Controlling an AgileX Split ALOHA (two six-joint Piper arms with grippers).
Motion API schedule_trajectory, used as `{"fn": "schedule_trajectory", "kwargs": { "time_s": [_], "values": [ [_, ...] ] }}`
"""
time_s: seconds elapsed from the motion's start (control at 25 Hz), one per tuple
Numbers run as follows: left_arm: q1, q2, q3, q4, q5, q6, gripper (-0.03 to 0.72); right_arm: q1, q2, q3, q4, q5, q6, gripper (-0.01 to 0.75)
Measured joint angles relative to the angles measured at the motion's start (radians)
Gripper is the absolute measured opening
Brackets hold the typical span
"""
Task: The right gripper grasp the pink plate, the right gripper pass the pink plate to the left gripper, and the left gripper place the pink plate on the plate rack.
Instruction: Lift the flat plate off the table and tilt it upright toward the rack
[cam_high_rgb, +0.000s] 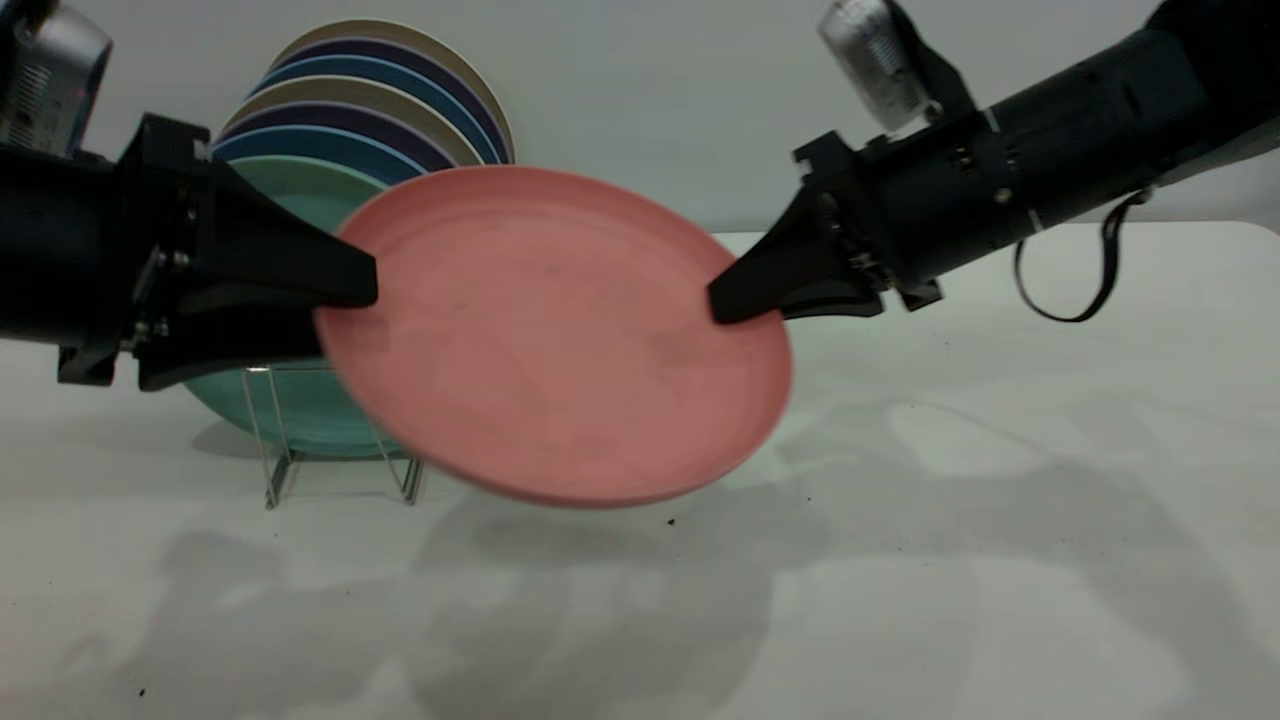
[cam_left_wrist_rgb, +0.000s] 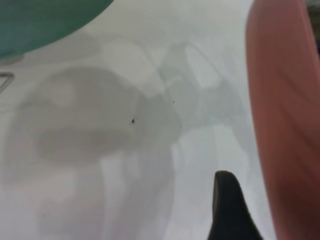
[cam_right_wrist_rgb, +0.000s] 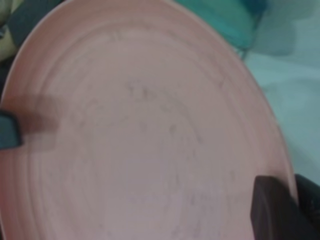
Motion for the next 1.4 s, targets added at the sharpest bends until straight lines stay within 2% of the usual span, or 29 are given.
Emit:
{"fn": "schedule_trajectory", "kwargs": {
  "time_s": [0.2, 0.28, 0.36, 0.48, 0.52, 0.6, 0.72, 0.84, 1.0, 1.04, 1.12, 1.24, 1.4],
  "values": [
    [0.0, 0.008, 0.0, -0.002, 0.0, 0.001, 0.45, 0.068, 0.0, 0.0, 0.043, 0.002, -0.019, 0.013],
    [0.0, 0.008, 0.0, -0.004, 0.0, 0.001, 0.417, 0.089, -0.002, 0.0, 0.069, 0.003, -0.037, 0.013],
    [0.0, 0.008, 0.0, -0.004, 0.003, 0.002, 0.344, 0.097, -0.003, 0.0, 0.09, -0.003, -0.053, 0.017],
    [0.0, 0.008, 0.0, -0.004, 0.004, 0.001, 0.155, 0.097, -0.003, 0.0, 0.114, -0.006, -0.061, 0.028],
    [0.002, 0.008, 0.0, -0.004, -0.006, 0.001, 0.124, 0.097, -0.003, 0.0, 0.12, -0.005, -0.063, 0.035],
    [0.002, 0.012, -0.001, -0.005, -0.007, 0.001, 0.125, 0.097, -0.004, 0.0, 0.122, -0.006, -0.065, 0.057],
    [0.002, 0.013, -0.002, -0.002, 0.001, 0.009, 0.125, 0.099, -0.004, 0.0, 0.132, -0.003, -0.064, 0.129],
    [0.002, 0.013, -0.002, 0.001, 0.005, 0.022, 0.125, 0.092, -0.004, 0.0, 0.136, 0.012, -0.064, 0.276],
    [0.002, 0.013, -0.002, 0.001, 0.003, 0.051, 0.125, 0.03, -0.004, 0.0, 0.13, 0.094, -0.055, 0.485],
    [0.002, 0.013, -0.002, 0.001, 0.003, 0.057, 0.125, 0.009, -0.004, 0.0, 0.121, 0.116, -0.051, 0.511],
    [0.002, 0.013, -0.002, 0.001, 0.003, 0.062, 0.125, -0.042, -0.004, 0.0, 0.089, 0.165, -0.023, 0.541],
    [0.002, 0.013, -0.002, 0.001, -0.007, 0.064, 0.125, -0.134, -0.004, 0.0, 0.019, 0.219, 0.024, 0.547],
    [0.002, 0.013, -0.004, 0.012, -0.02, 0.064, 0.125, -0.247, -0.004, 0.0, -0.088, 0.232, 0.089, 0.537]
  ]
}}
